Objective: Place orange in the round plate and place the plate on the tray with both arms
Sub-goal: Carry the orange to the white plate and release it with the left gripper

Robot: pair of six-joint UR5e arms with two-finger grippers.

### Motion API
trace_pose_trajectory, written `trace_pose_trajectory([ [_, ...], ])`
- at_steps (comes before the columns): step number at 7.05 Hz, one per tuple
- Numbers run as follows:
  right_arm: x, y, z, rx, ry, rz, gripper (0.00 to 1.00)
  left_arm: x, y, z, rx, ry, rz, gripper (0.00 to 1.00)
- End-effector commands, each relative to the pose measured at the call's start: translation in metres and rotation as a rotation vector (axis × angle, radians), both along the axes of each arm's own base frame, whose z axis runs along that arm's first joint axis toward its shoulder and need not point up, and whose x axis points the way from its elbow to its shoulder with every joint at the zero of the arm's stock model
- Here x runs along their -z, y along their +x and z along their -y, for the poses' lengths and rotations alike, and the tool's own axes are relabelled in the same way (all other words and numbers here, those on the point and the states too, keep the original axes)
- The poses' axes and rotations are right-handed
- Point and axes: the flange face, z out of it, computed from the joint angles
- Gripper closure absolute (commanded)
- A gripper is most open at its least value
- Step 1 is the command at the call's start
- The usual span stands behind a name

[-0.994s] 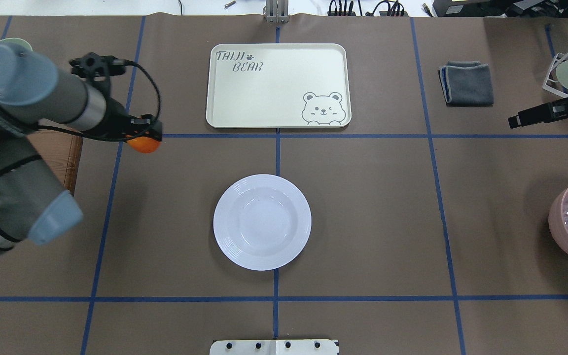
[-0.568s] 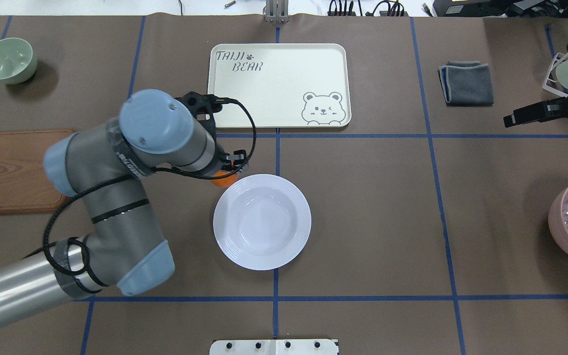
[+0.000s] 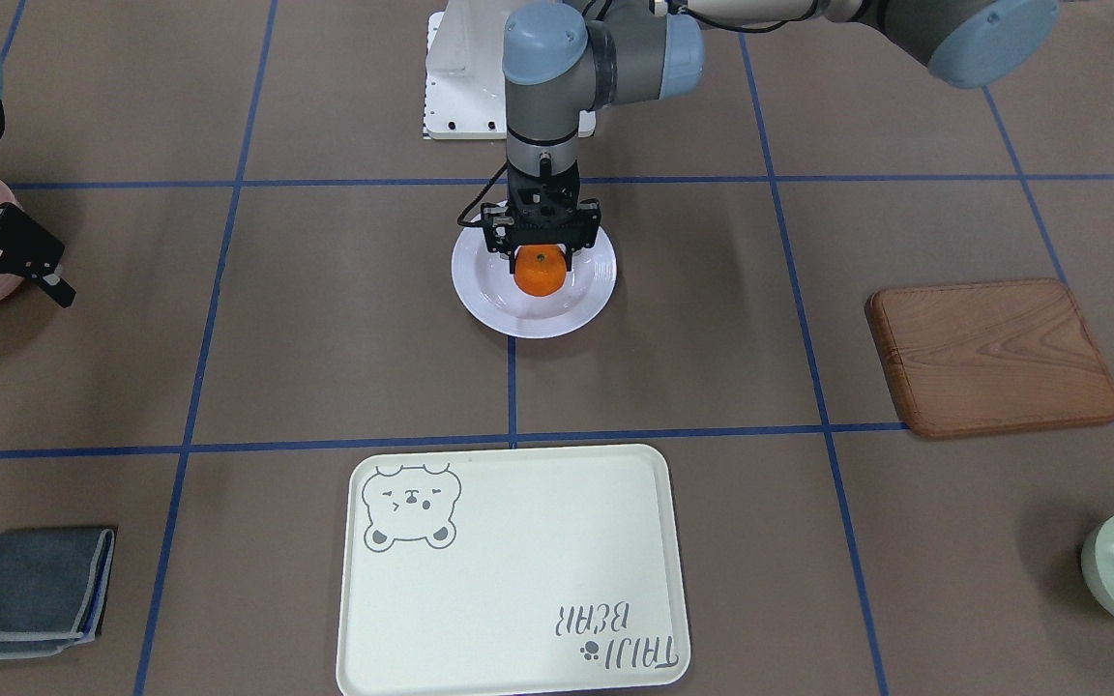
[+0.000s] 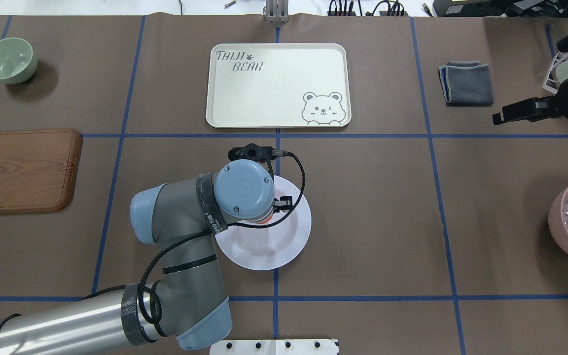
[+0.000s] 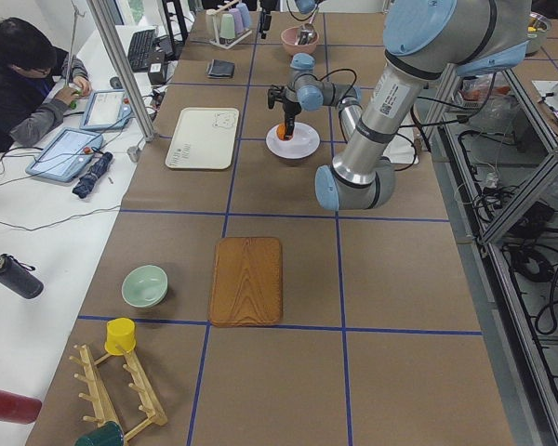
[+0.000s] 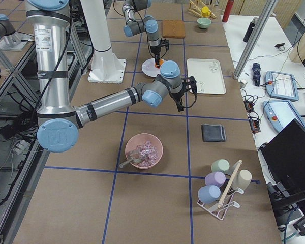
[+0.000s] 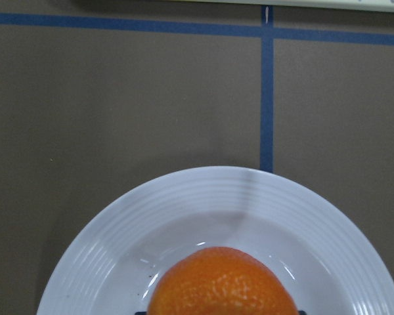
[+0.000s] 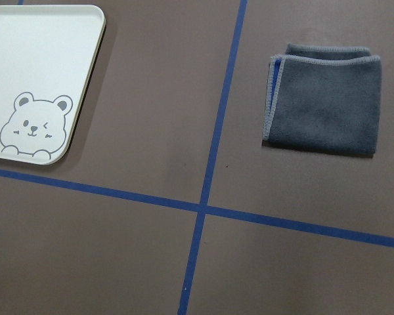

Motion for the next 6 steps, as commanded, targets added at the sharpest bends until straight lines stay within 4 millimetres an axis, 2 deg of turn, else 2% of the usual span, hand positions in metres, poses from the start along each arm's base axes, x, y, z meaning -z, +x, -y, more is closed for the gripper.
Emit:
trace_pose_trajectory([
  [1, 0.002, -0.001, 0.000, -0.012, -0.018, 0.012, 0.00, -0.008, 0.010, -0.006, -0.015, 0.002, 0.016, 0.02],
  [3, 0.020, -0.013, 0.003, -0.065, -0.103, 0.067, 0.01, 0.011, 0.001, -0.013, -0.025, 0.018, -0.036, 0.01],
  [4, 0.025, -0.020, 0.002, -0.075, -0.121, 0.077, 0.02, 0.028, -0.016, -0.014, -0.023, 0.033, -0.077, 0.01],
  [5, 0.028, -0.029, 0.000, -0.088, -0.145, 0.086, 0.02, 0.038, -0.045, 0.007, -0.010, 0.050, -0.096, 0.01],
  [6, 0.042, -0.048, 0.000, -0.121, -0.192, 0.113, 0.02, 0.029, -0.078, 0.036, -0.055, 0.053, -0.091, 0.01],
])
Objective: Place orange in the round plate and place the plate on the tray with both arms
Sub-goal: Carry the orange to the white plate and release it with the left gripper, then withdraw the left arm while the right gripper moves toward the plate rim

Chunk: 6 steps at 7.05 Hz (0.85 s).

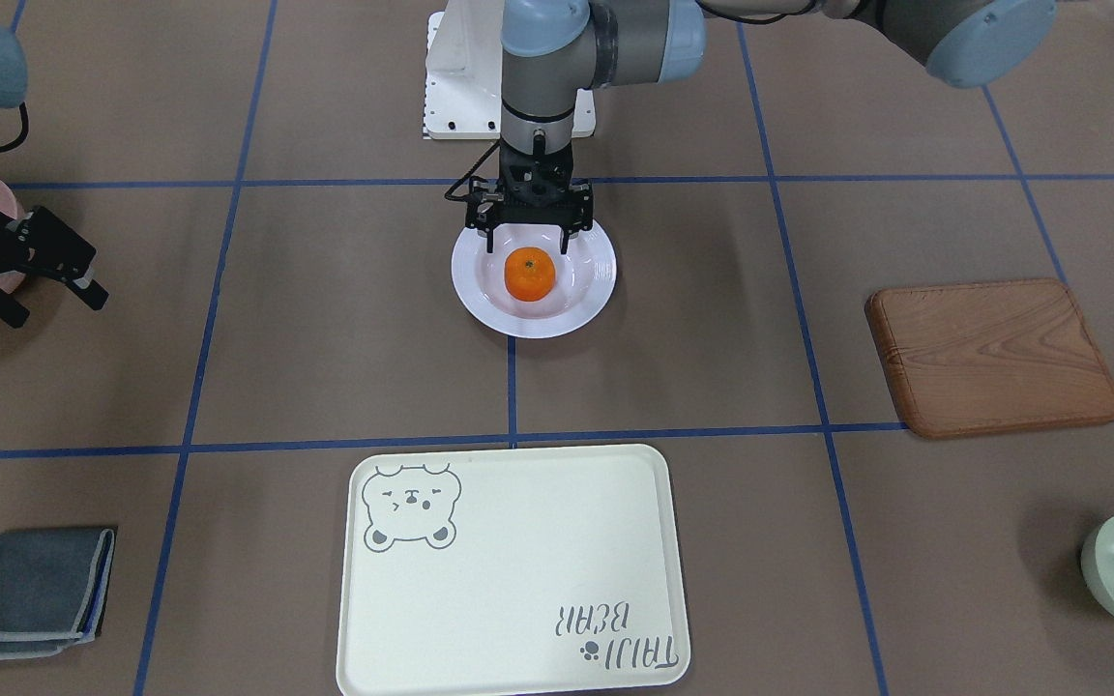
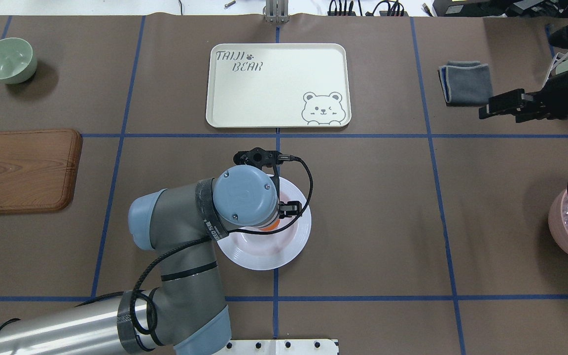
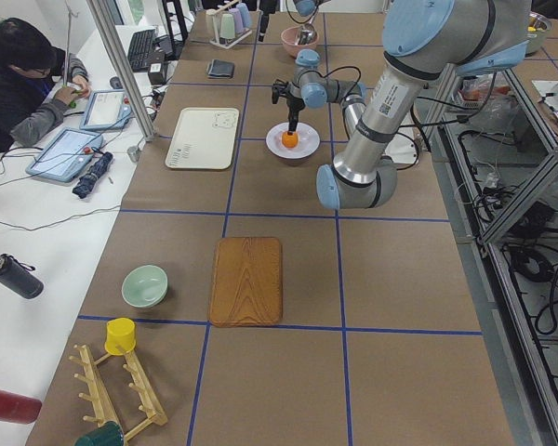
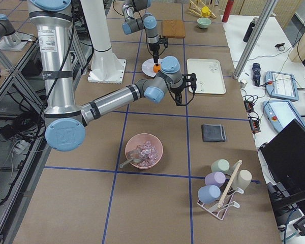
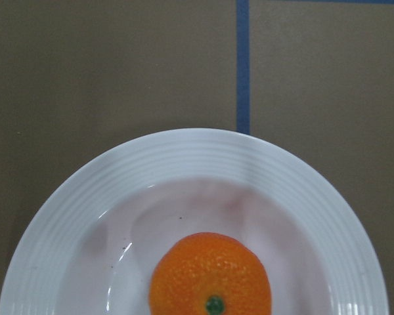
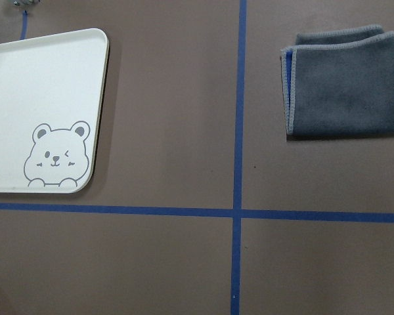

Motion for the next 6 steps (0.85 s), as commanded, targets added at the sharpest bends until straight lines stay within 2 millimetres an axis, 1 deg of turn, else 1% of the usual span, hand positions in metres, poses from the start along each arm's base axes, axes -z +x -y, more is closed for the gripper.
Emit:
trace_pose_trajectory([
  [1, 0.026, -0.058, -0.011, -0.075, -0.055, 0.050, 0.02, -0.030, -0.079, 0.047, -0.049, 0.029, 0.007, 0.01],
  [2, 0.041, -0.101, -0.025, -0.139, -0.043, 0.076, 0.01, -0.058, -0.119, 0.066, -0.080, 0.091, 0.046, 0.01],
  [3, 0.061, -0.137, -0.037, -0.179, -0.064, 0.112, 0.00, -0.099, -0.161, 0.095, -0.122, 0.141, 0.114, 0.01],
  [4, 0.083, -0.173, -0.051, -0.227, -0.090, 0.156, 0.01, -0.137, -0.210, 0.122, -0.173, 0.172, 0.155, 0.01],
  [5, 0.106, -0.207, -0.070, -0.288, -0.120, 0.213, 0.02, -0.176, -0.264, 0.143, -0.226, 0.197, 0.186, 0.01],
  [6, 0.123, -0.226, -0.096, -0.319, -0.124, 0.253, 0.02, -0.219, -0.323, 0.158, -0.260, 0.201, 0.211, 0.01],
])
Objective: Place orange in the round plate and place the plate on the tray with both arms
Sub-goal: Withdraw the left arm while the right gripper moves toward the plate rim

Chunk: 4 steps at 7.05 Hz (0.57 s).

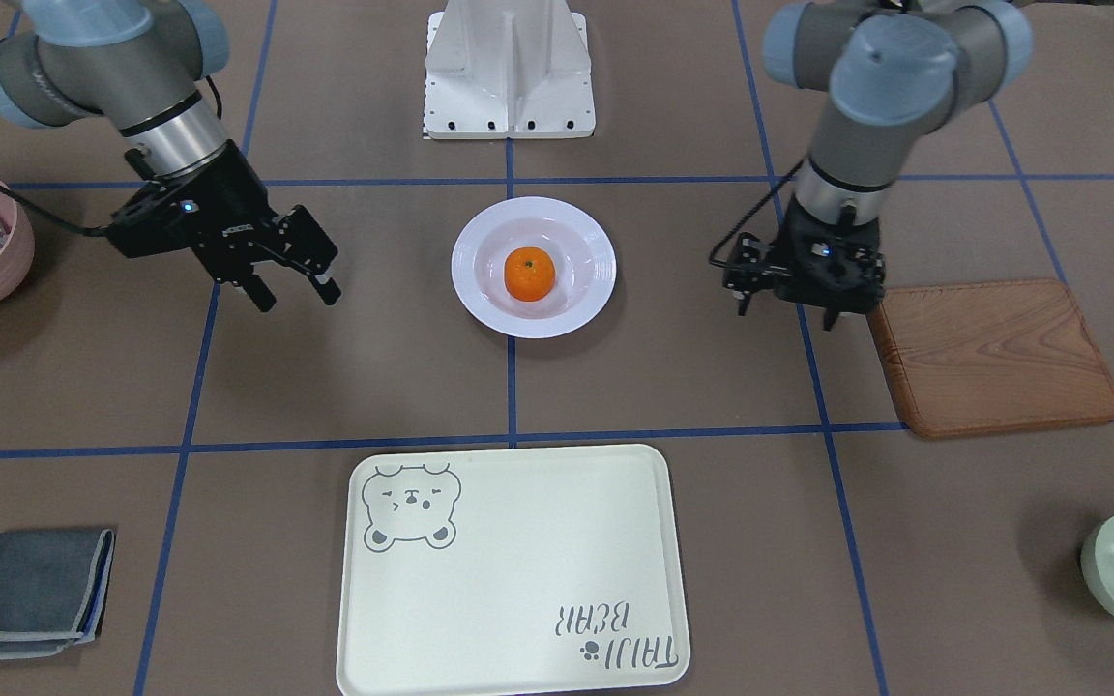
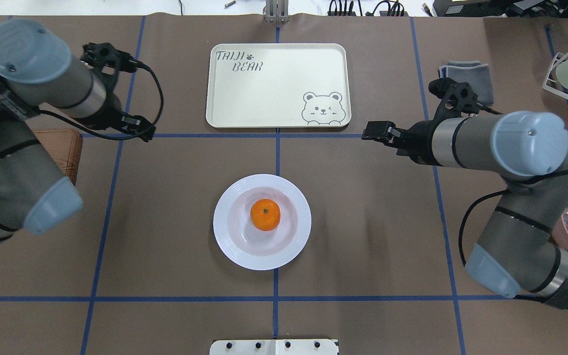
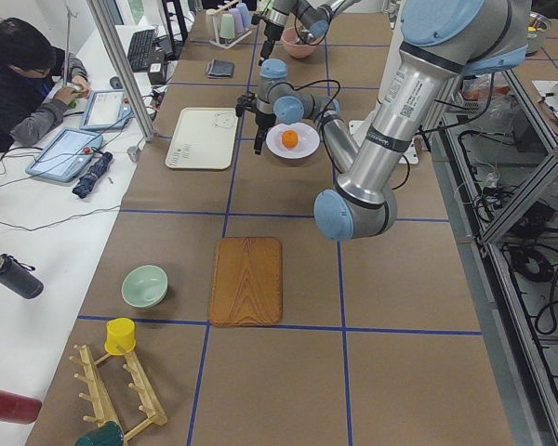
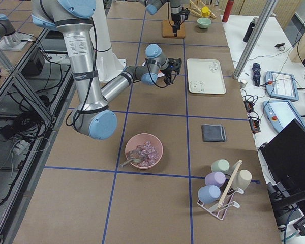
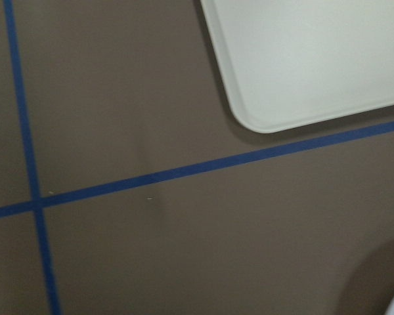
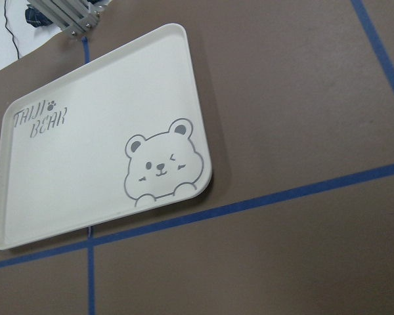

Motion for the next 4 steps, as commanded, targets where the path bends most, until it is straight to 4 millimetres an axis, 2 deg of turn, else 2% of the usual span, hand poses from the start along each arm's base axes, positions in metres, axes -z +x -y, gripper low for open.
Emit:
trace_pose_trajectory([
  [1, 0.034, -0.044, -0.054, -0.078, -0.027, 0.092, 0.03, -0.096, -0.141, 0.027, -0.072, 0.011, 0.047, 0.01],
  [2, 0.036, -0.064, -0.076, -0.116, -0.039, 0.107, 0.04, -0.143, -0.205, 0.029, -0.096, -0.007, 0.036, 0.01],
  [3, 0.042, -0.081, -0.094, -0.148, -0.068, 0.141, 0.05, -0.211, -0.260, 0.024, -0.127, -0.029, 0.080, 0.01],
  [4, 0.047, -0.098, -0.114, -0.176, -0.070, 0.161, 0.05, -0.271, -0.333, 0.029, -0.168, 0.005, 0.108, 0.01],
])
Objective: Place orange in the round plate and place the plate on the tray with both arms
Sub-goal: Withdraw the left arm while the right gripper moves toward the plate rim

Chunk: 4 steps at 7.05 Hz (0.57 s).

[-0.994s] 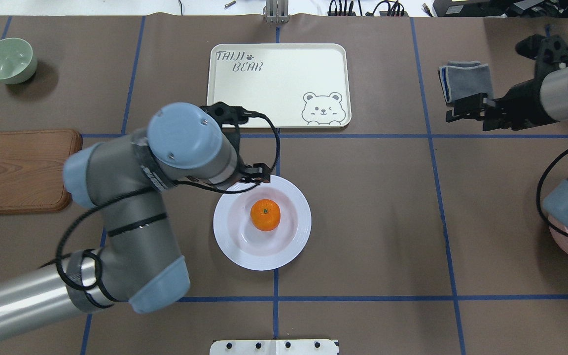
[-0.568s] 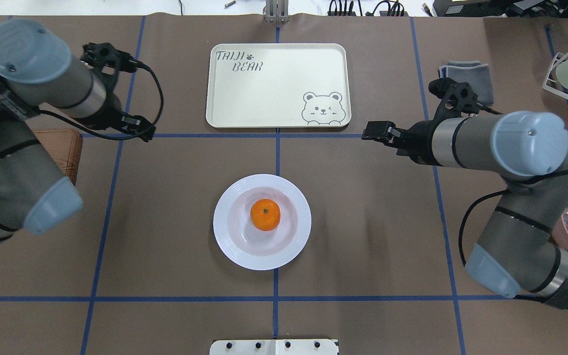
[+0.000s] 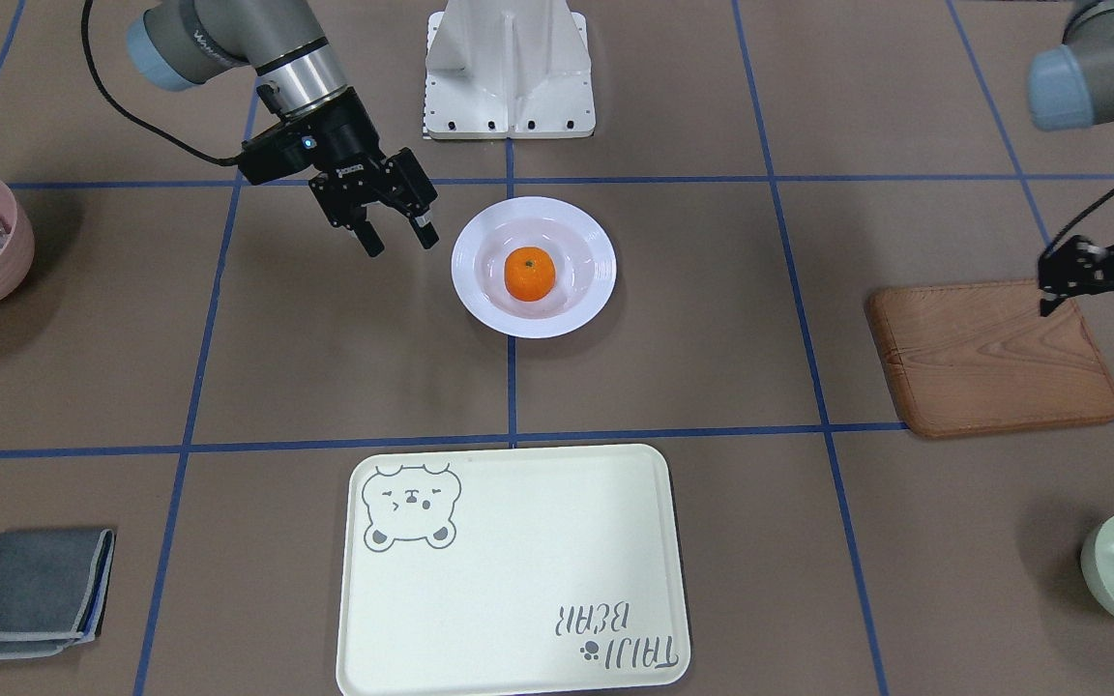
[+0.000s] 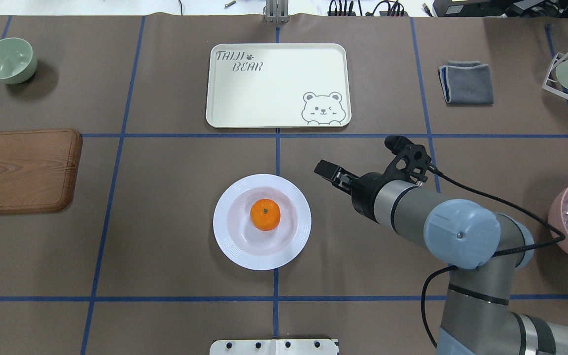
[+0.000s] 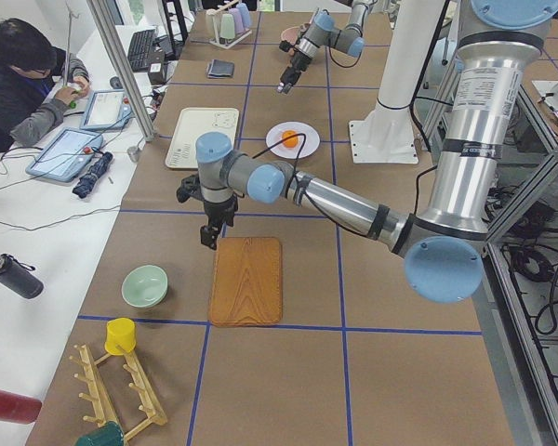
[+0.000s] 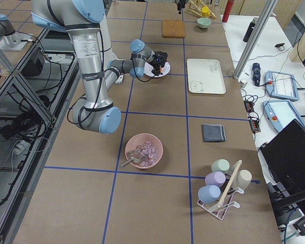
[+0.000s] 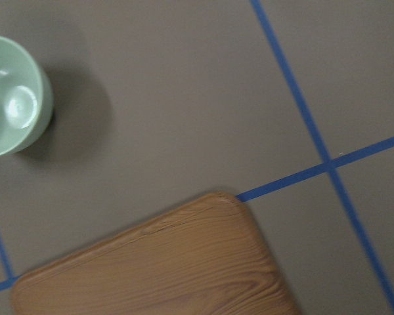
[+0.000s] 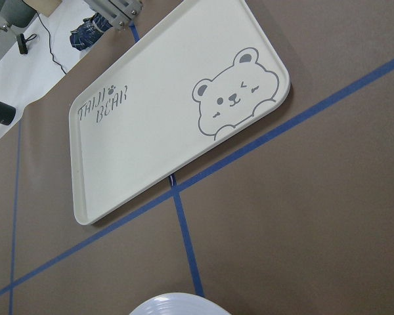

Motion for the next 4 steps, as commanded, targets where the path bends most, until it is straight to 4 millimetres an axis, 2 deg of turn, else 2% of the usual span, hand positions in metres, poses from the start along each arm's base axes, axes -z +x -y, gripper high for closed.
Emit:
trace_pose_trajectory([
  [1, 0.015, -0.035, -0.046, -0.057, 0.004, 0.041, 0.05, -0.118, -0.130, -0.012, -0.052, -0.004, -0.025, 0.01],
  [2, 0.013, -0.054, -0.060, -0.076, -0.038, 0.064, 0.05, -0.149, -0.167, -0.024, -0.050, -0.007, -0.058, 0.01],
  [3, 0.025, -0.071, -0.068, -0.067, -0.071, 0.034, 0.05, -0.173, -0.194, -0.035, -0.058, -0.001, -0.059, 0.01],
  [4, 0.019, -0.081, -0.074, -0.066, -0.108, -0.030, 0.05, -0.176, -0.197, -0.039, -0.055, -0.007, -0.060, 0.01],
])
